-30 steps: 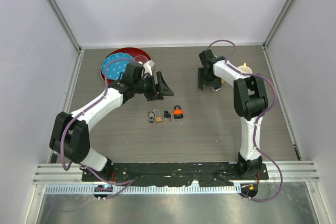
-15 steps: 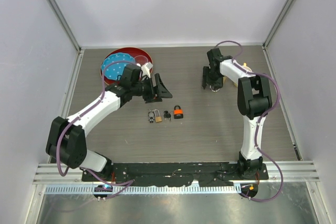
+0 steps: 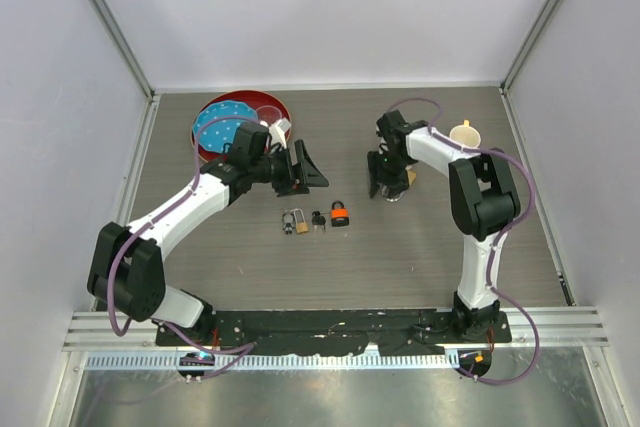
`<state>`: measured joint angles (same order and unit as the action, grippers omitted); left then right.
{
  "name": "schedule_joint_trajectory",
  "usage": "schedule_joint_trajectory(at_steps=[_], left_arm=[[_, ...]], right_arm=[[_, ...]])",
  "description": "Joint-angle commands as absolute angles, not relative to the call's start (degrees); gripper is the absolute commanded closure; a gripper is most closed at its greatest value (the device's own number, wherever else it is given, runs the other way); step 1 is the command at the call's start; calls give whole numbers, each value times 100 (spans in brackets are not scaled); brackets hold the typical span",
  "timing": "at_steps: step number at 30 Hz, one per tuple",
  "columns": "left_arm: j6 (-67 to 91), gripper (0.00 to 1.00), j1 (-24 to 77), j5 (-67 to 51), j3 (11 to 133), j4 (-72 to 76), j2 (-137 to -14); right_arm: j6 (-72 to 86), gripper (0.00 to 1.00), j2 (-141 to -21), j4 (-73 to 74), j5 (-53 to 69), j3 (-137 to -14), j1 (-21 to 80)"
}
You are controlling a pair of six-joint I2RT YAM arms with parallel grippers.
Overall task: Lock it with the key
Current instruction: Adjust the lock at the center of the board.
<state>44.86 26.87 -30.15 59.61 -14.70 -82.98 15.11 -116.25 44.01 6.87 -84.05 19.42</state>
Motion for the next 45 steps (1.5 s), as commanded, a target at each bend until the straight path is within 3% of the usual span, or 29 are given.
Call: schedule_joint_trajectory(at_steps=[1,5,13,25,34,45], left_arm=[[4657,28,2646,-3190,5959,-1117,-8174],[4746,28,2663,-3234,5959,-958,-8314],[4772,28,2891,-3375,6292,-888,-8929],[4781,29,3129,-3358,6908,-844,-9395],[4544,29,3190,-3743,7259,-897,-10159],[4456,34,3498,-4359,9236,-1186,-12198]], right_arm=[[1512,43,-11146,5167,1063,-7779,2100],[1582,41,-10514,5335,845,-7252,2092],[1652,34,-10020,5493,176,-7638,2022],[2355,34,-10072,4360,1564,-6829,1433],[2364,35,-9888,4517,1617,-7251,1301],[2312,46,-9378,4202,2197,-6206,369]])
